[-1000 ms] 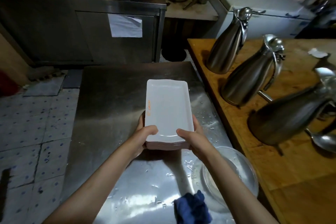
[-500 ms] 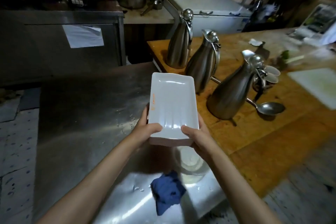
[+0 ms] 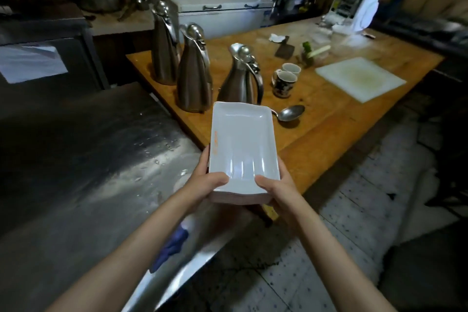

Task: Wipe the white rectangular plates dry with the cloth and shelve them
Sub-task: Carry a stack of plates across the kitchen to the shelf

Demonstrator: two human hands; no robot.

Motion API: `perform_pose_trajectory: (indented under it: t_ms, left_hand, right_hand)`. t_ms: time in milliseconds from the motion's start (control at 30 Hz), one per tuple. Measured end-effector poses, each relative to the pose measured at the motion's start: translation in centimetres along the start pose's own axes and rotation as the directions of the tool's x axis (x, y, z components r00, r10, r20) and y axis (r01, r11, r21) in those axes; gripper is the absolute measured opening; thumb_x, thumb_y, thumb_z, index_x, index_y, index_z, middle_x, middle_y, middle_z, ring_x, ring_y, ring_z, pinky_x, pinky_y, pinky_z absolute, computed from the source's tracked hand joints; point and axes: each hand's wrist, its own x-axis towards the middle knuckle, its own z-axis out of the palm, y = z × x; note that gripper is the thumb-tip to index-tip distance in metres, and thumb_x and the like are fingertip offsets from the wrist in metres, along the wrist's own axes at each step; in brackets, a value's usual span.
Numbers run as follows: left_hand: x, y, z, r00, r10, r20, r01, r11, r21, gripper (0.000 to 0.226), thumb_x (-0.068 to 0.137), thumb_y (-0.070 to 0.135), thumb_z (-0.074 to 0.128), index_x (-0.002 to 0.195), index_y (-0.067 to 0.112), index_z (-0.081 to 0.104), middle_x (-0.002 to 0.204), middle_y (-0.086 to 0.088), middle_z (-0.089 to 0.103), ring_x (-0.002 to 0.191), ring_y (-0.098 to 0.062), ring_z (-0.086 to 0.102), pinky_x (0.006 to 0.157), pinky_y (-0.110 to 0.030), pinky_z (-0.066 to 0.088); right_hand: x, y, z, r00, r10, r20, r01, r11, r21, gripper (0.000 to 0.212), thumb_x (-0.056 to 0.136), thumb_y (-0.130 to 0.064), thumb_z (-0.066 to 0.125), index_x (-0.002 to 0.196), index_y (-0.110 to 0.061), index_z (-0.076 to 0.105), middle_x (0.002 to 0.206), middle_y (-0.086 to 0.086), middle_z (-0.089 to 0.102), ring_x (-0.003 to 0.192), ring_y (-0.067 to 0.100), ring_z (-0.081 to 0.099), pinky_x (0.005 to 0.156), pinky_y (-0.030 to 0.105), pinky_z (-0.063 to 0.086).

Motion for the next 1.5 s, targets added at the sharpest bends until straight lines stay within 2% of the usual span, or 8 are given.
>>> perform_pose_trajectory:
  t_ms: [133,333,433,633,900,1133,1367,1500]
  left_hand:
    - [0.3,-0.5,6.5,0.996,0.025,0.090,-0.025,1.000,-0.001,0.102,0.053,0.028,0.070,0.145,0.039,0.025,0.134,0.011,0.051,0.118,-0.012,0.056,0.083,-0.023,0.053]
    - [2.0,-1.2,15.8,0.987,-0.031,0.158,0.027,0.999,0.024,0.103,0.056,0.024,0.068,0.147,0.040,0.021,0.136,0.006,0.049,0.111,-0.017,0.057,0.086,-0.043,0.054]
    - [3.2,-1.1,19.1,0.969,-0.033,0.244,0.021,0.998,0.051,0.109,0.049,0.033,0.069,0.146,0.041,0.020,0.137,0.010,0.047,0.119,-0.015,0.053,0.085,-0.030,0.052]
    - [7.2,-0.8,24.7,0.942,-0.036,0.333,0.003,0.995,0.100,0.097,0.065,0.017,0.062,0.145,0.045,0.017,0.130,0.019,0.046,0.110,-0.002,0.053,0.082,-0.023,0.052]
    - [17.1,0.4,32.7,0.873,-0.057,0.484,-0.024,0.987,0.158,0.095,0.065,0.019,0.061,0.146,0.041,0.016,0.135,0.012,0.042,0.110,-0.004,0.052,0.075,-0.018,0.051]
    - [24.5,0.7,40.5,0.811,-0.067,0.581,-0.028,0.988,0.154,0.087,0.064,0.018,0.062,0.135,0.047,0.022,0.139,0.009,0.043,0.119,-0.013,0.051,0.095,-0.035,0.050]
    - [31.0,0.6,50.8,0.746,-0.068,0.663,-0.045,0.987,0.151,0.087,0.065,0.023,0.065,0.135,0.045,0.018,0.131,0.019,0.041,0.117,-0.009,0.050,0.083,-0.022,0.052]
    - [34.8,0.3,56.9,0.735,-0.071,0.675,-0.025,0.991,0.132,0.094,0.062,0.029,0.071,0.138,0.046,0.019,0.137,0.015,0.041,0.121,-0.013,0.051,0.095,-0.036,0.052]
  right_hand:
    - [-2.5,0.0,-6.4,0.998,-0.038,-0.048,0.038,0.999,-0.007,0.077,0.078,-0.007,0.073,0.140,-0.029,0.035,0.125,-0.003,0.054,0.110,0.016,0.056,0.080,0.027,0.056]
    - [-5.6,0.1,-15.2,0.990,-0.062,-0.127,0.067,0.997,0.034,0.070,0.069,-0.015,0.076,0.124,-0.041,0.043,0.119,-0.007,0.057,0.108,0.016,0.059,0.086,0.036,0.055]
    - [-6.4,0.0,-18.5,0.981,-0.053,-0.185,0.069,0.995,0.076,0.068,0.060,-0.021,0.074,0.116,-0.047,0.046,0.120,-0.006,0.058,0.109,0.018,0.059,0.090,0.043,0.053]
    - [-6.0,-0.2,-24.1,0.955,-0.014,-0.297,0.068,0.983,0.171,0.072,0.080,-0.002,0.067,0.137,-0.035,0.039,0.125,0.000,0.057,0.110,0.025,0.059,0.078,0.040,0.055]
    - [-1.8,-2.2,-32.1,0.869,0.037,-0.494,0.110,0.958,0.264,0.065,0.084,0.004,0.060,0.133,-0.034,0.040,0.121,-0.002,0.057,0.106,0.025,0.059,0.069,0.037,0.054]
    - [0.9,-3.7,-39.9,0.798,0.064,-0.599,0.146,0.944,0.295,0.063,0.085,0.004,0.059,0.130,-0.036,0.041,0.118,-0.003,0.060,0.103,0.024,0.062,0.063,0.033,0.054]
    - [4.0,-4.2,-51.1,0.746,0.064,-0.663,0.162,0.948,0.274,0.066,0.084,0.002,0.062,0.135,-0.033,0.040,0.125,0.000,0.058,0.108,0.024,0.061,0.081,0.040,0.055]
    - [5.8,-5.0,-58.4,0.752,0.047,-0.657,0.181,0.945,0.274,0.070,0.084,0.005,0.061,0.140,-0.029,0.037,0.126,0.000,0.058,0.108,0.022,0.061,0.087,0.043,0.054]
